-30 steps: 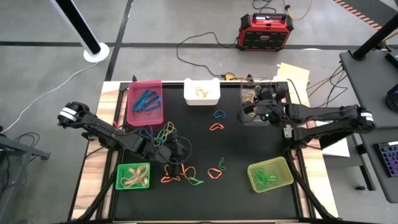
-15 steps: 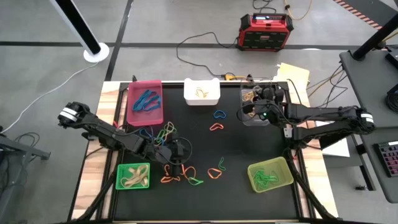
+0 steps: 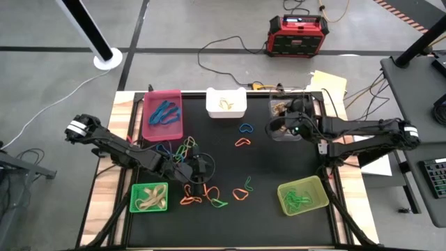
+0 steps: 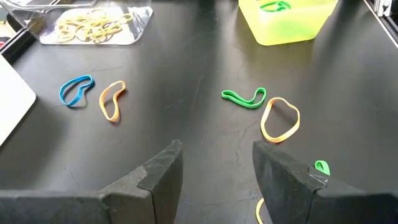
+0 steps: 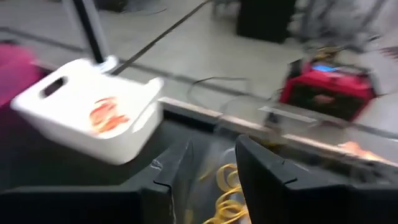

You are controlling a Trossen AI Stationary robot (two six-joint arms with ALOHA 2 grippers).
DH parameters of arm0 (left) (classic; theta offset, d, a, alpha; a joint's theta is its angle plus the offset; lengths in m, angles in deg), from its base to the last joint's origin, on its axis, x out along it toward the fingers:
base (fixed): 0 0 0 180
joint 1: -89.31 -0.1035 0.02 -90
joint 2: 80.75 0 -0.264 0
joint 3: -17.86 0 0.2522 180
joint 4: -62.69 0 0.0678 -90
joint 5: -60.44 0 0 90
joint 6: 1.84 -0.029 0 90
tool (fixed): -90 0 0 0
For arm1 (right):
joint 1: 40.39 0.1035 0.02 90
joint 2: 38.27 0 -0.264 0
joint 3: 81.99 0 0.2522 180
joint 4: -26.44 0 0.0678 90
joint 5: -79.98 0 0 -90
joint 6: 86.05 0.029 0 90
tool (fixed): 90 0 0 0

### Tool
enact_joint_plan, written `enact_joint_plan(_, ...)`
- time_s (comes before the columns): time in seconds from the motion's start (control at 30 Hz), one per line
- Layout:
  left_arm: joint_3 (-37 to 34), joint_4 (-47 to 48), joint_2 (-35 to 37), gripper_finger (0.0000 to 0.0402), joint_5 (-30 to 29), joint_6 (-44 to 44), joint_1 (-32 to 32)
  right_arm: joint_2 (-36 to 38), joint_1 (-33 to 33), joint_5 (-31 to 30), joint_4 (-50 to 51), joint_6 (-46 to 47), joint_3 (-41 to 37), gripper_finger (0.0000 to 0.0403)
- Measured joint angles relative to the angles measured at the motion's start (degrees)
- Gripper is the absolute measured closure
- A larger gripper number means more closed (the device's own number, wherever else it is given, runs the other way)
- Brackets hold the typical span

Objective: Sort rubber bands into baskets
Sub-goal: Put the orange rubber band into the white bin

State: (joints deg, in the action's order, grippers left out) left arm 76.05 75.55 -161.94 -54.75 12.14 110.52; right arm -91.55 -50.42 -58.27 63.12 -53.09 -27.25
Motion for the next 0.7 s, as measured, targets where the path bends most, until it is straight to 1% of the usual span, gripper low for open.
enact_joint_plan(0.2,0.0,-0.66,0.02,0.0225,0.0,0.19,0.0,-0.42,3.13,12.59,-5.44,-4.45,0.0,0.028)
enact_joint_plan(0.3,0.0,-2.0,0.02,0.0225,-0.01,0.2,0.0,-1.51,5.38,17.22,-9.15,-6.9,0.0,0.028)
enact_joint_plan(0.4,0.01,-3.76,-0.19,0.0225,-0.01,0.03,0.0,-3.84,8.02,18.64,-13.86,-8.57,0.0,0.028)
enact_joint_plan(0.53,0.02,-4.69,-0.83,0.0225,0.0,0.02,0.0,-8.59,11.83,20.4,-19.17,-14.85,0.0,0.028)
enact_joint_plan(0.7,0.02,-4.62,-1.14,0.0225,0.0,0.02,0.0,-14.07,14.74,20.63,-20.12,-17.14,0.3,0.028)
